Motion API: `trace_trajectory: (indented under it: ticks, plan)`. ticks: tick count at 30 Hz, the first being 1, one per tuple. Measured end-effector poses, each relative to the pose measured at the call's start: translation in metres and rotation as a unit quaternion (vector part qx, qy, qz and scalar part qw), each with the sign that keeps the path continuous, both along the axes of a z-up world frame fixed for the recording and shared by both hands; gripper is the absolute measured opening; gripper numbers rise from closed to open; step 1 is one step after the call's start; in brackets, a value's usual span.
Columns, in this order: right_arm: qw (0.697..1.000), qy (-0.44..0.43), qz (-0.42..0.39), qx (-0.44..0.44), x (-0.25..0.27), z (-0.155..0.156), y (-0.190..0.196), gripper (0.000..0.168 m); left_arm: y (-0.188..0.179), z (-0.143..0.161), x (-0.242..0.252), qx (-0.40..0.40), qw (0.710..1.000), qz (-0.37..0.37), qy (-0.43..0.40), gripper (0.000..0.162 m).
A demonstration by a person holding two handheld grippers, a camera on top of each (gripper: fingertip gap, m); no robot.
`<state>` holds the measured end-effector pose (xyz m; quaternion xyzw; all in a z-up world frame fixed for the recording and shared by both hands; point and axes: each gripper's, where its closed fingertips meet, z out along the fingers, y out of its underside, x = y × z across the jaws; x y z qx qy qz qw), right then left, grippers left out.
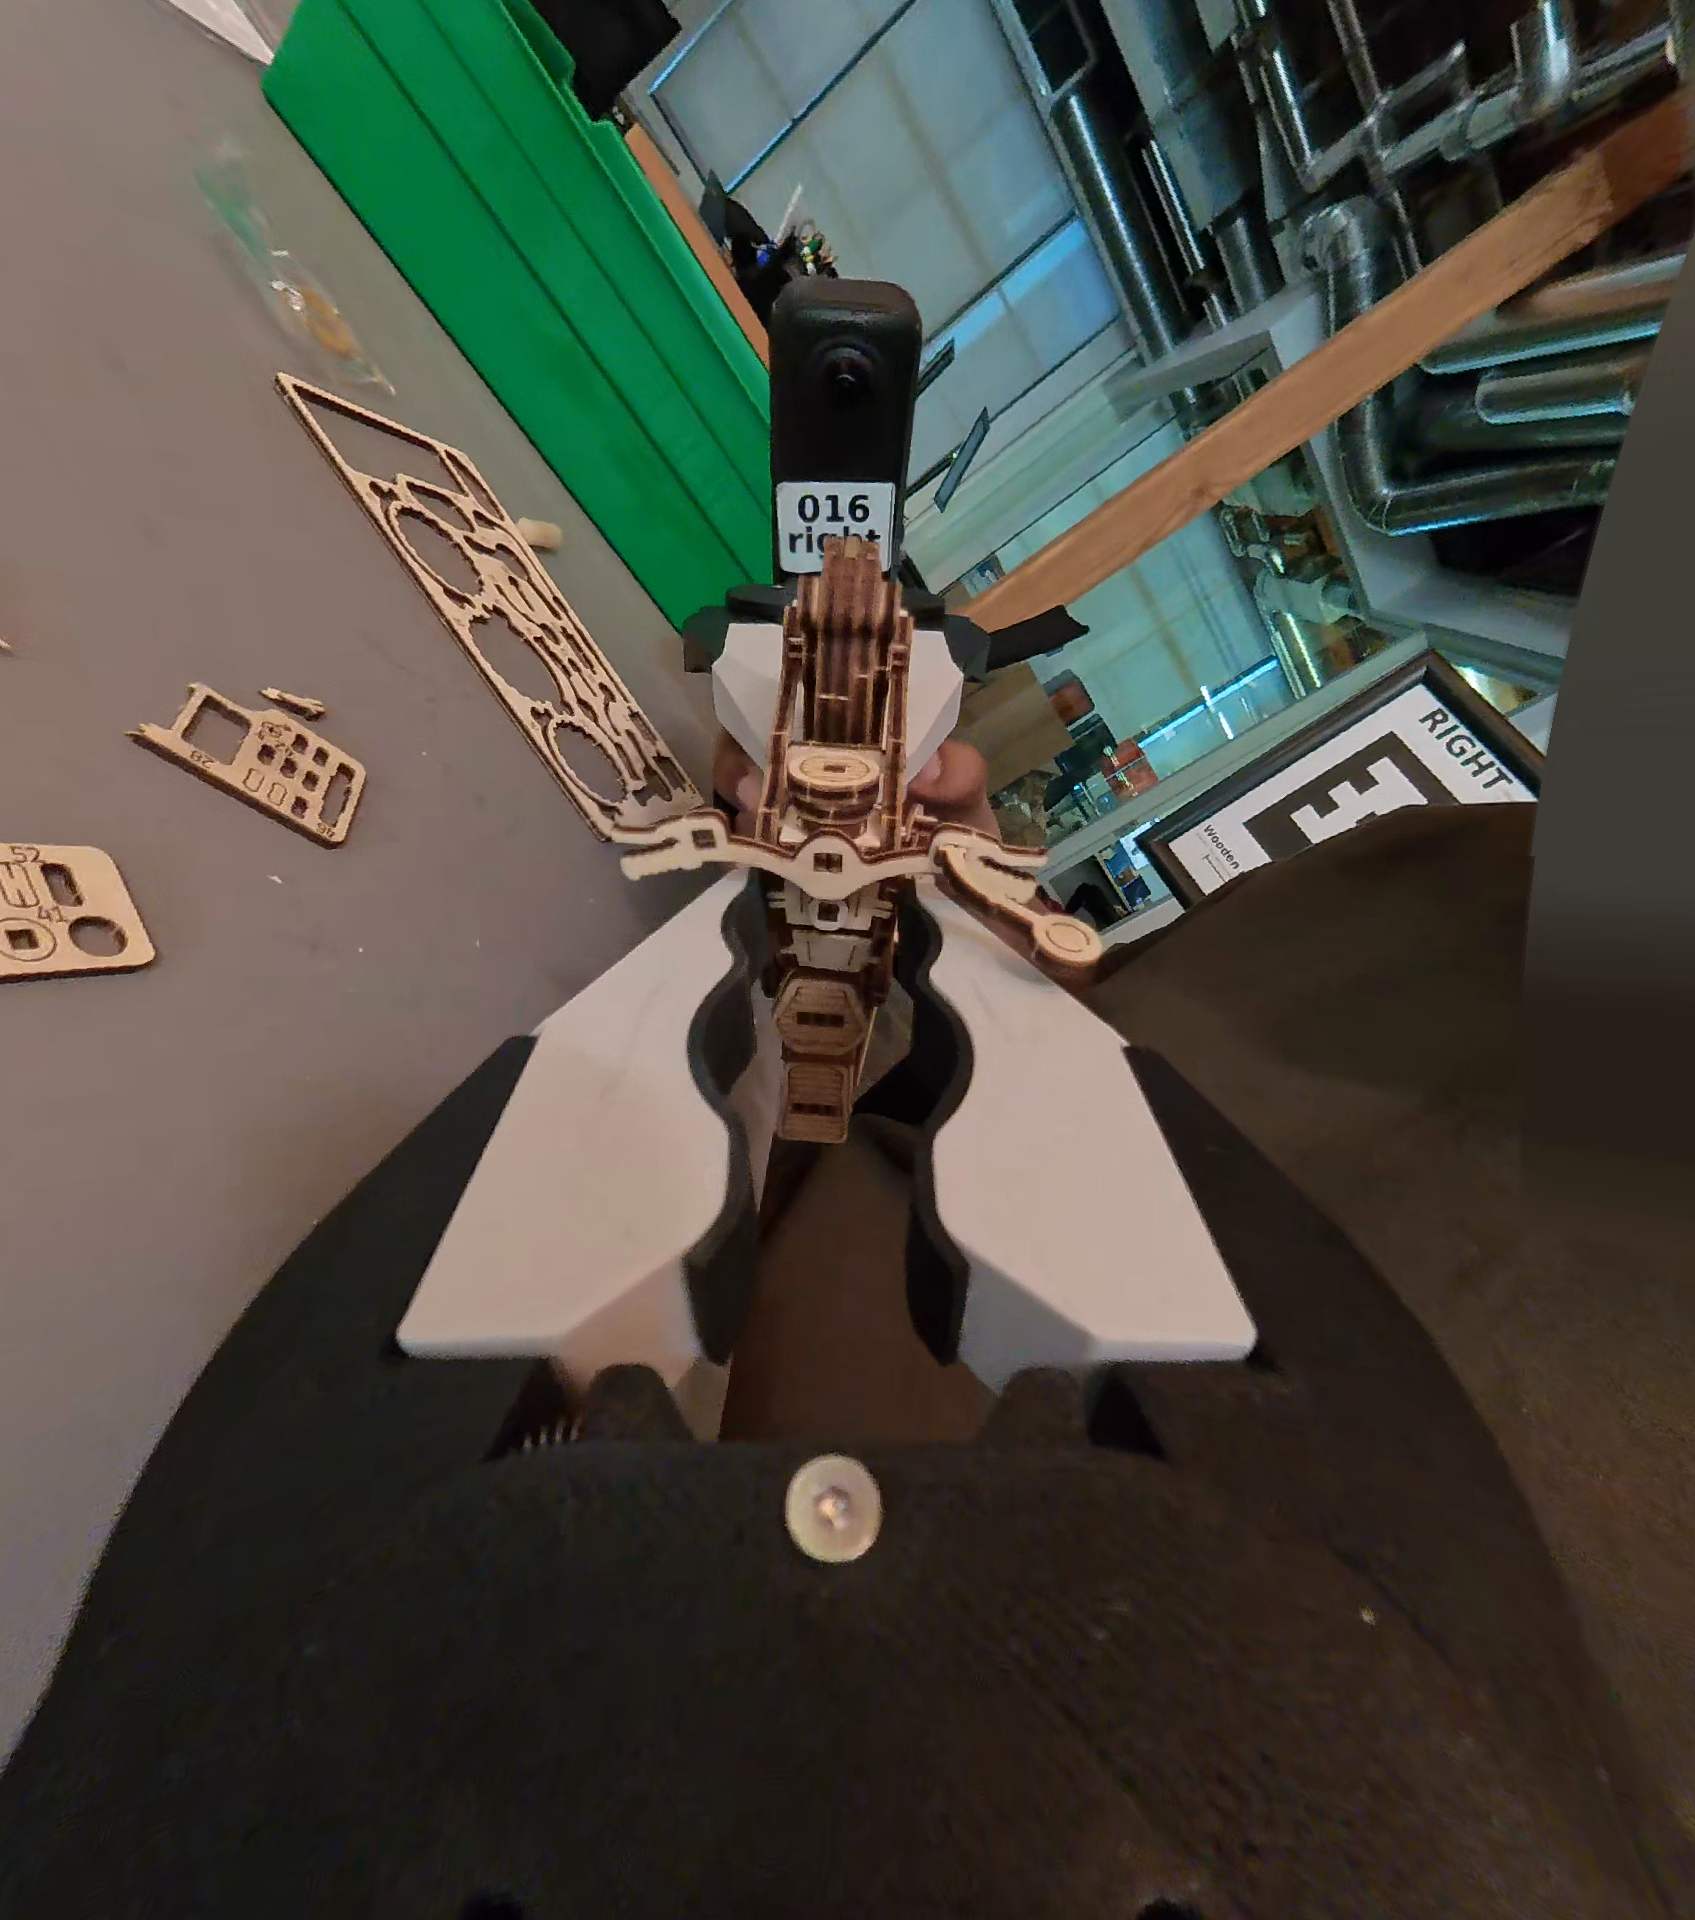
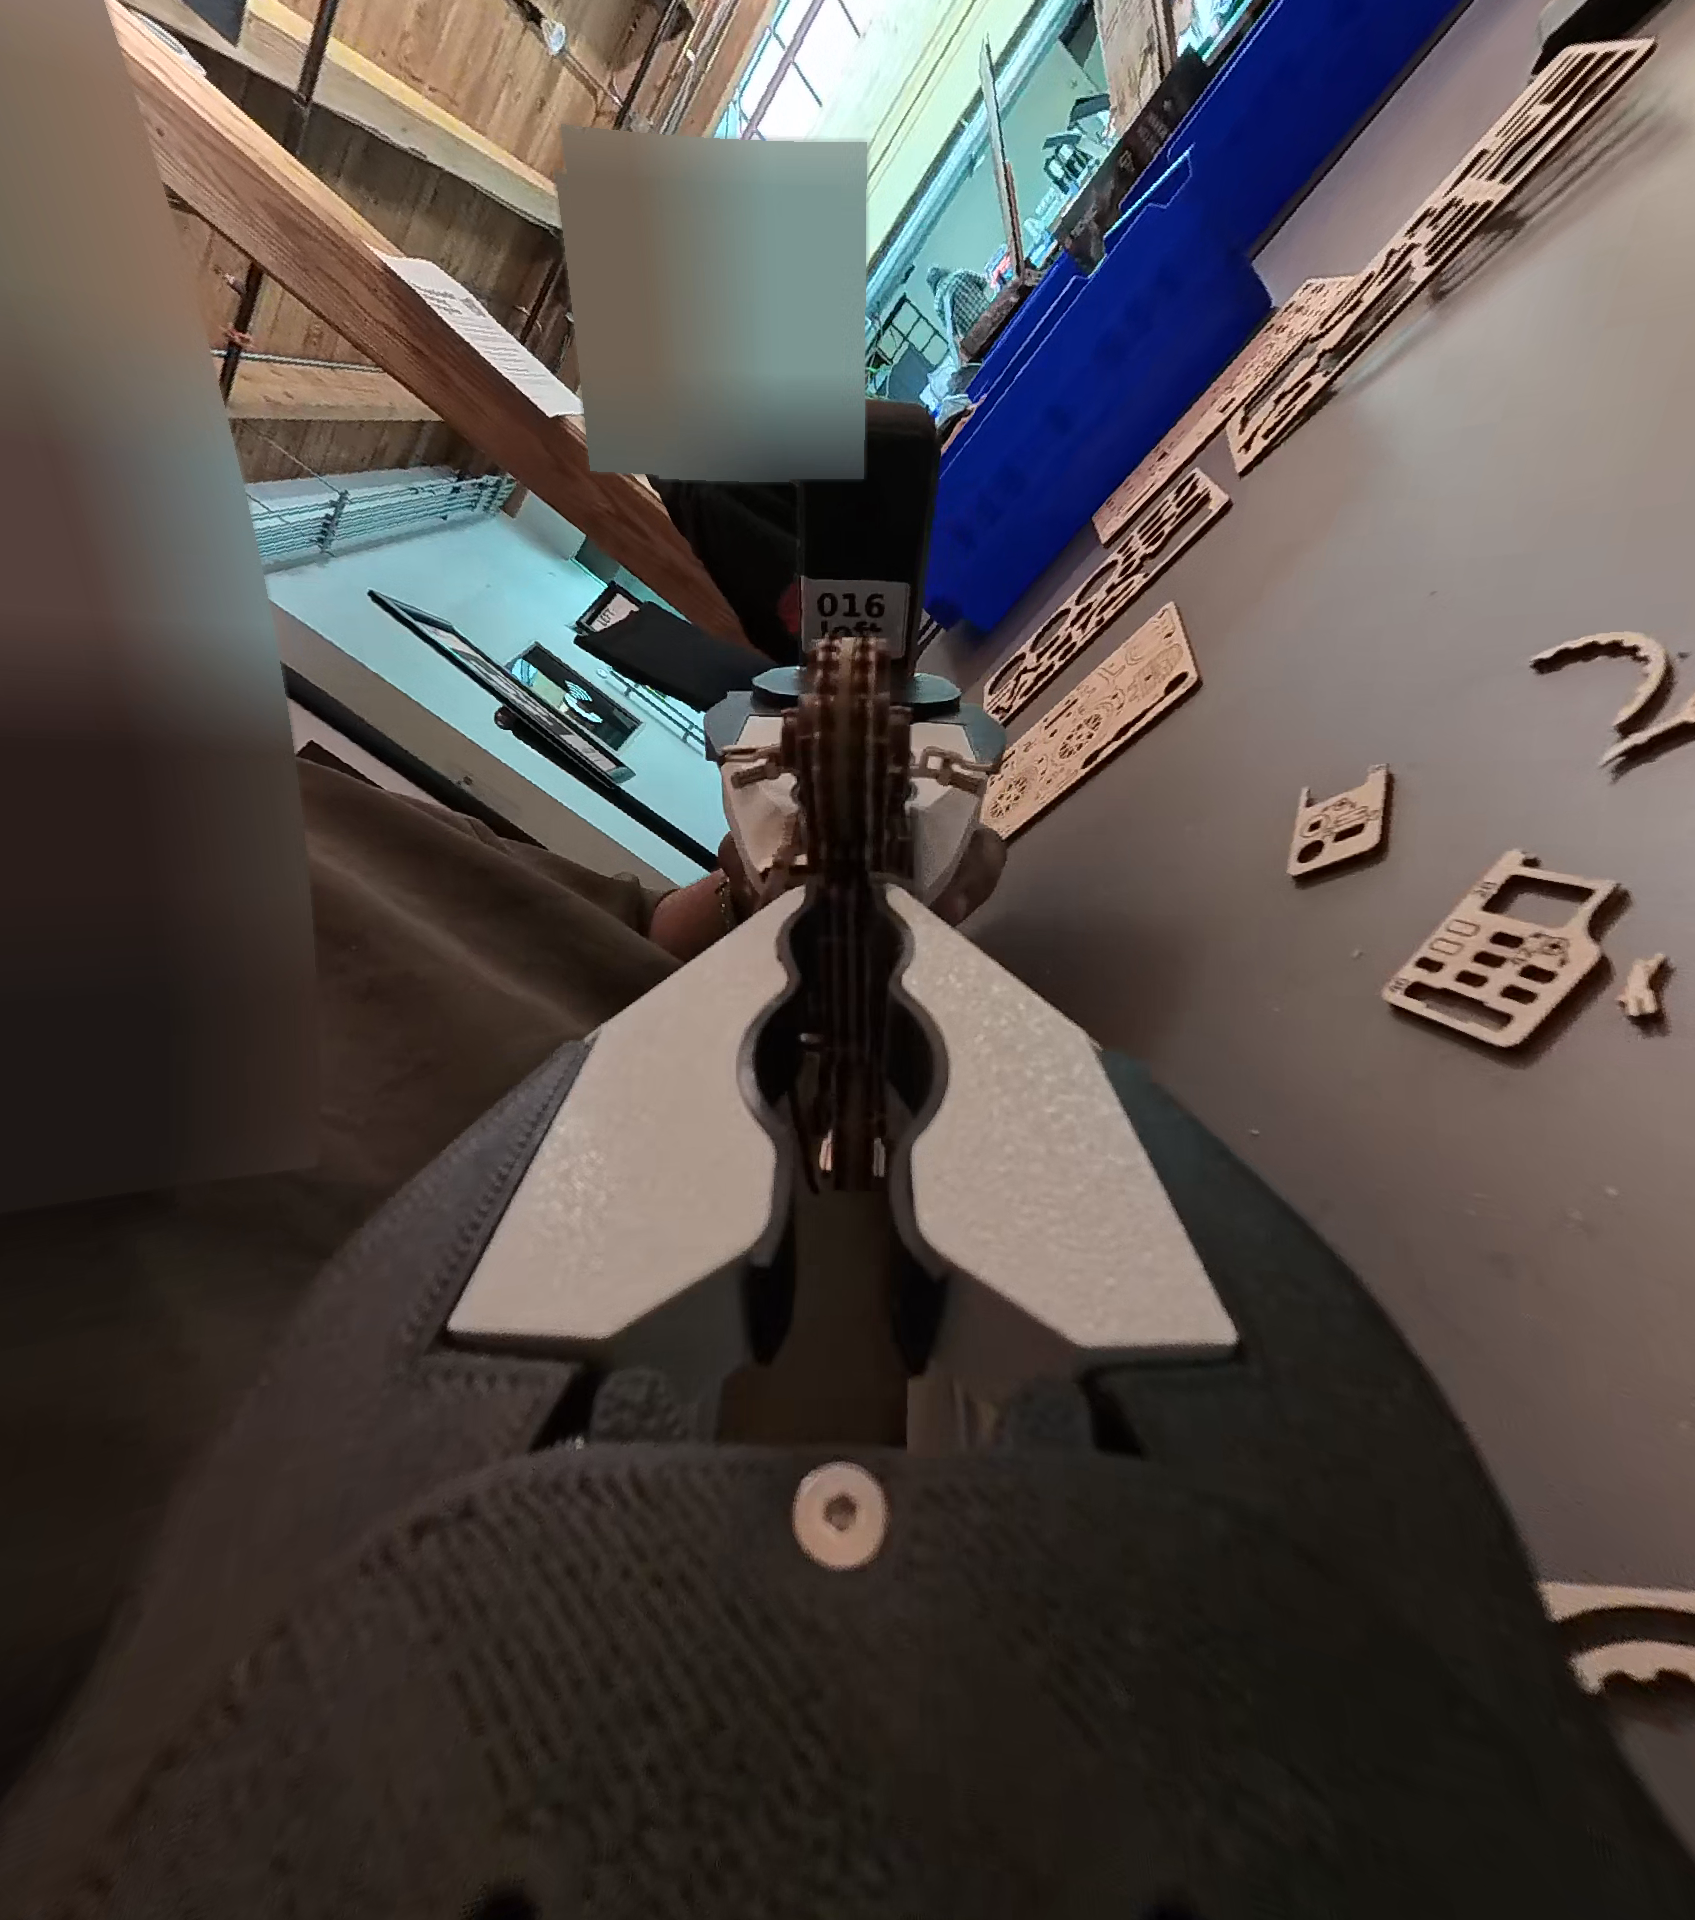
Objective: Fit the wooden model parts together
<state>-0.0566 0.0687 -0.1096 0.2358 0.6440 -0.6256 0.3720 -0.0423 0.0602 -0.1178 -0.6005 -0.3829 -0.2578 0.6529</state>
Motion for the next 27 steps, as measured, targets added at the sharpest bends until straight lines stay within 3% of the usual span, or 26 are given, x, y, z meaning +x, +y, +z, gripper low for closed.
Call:
trace_trajectory:
  ticks: [7, 10, 16, 21, 27]
  plan:
    - [1.0, -0.005, -0.019, -0.005, -0.005, -0.001, -0.002, 0.007, -0.003, -0.001, -0.005, 0.003, 1.0, 0.019, 0.001, 0.021]
    - [0.998, -0.011, -0.052, -0.018, -0.017, 0.003, 0.003, 0.032, -0.004, -0.002, -0.007, -0.002, 1.0, 0.028, 0.003, 0.021]
    - [0.994, 0.061, -0.093, -0.004, -0.023, 0.01, 0.007, 0.052, -0.008, -0.001, -0.013, -0.018, 0.998, 0.058, 0.032, 0.021]
    - [0.987, 0.129, -0.081, 0.045, -0.007, 0.006, -0.007, 0.045, -0.003, 0.001, -0.009, -0.046, 0.994, 0.063, 0.083, 0.021]
    - [0.99, 0.116, -0.072, 0.026, -0.003, 0.01, -0.007, 0.037, 0.001, 0.002, -0.006, -0.057, 0.991, 0.06, 0.104, 0.021]
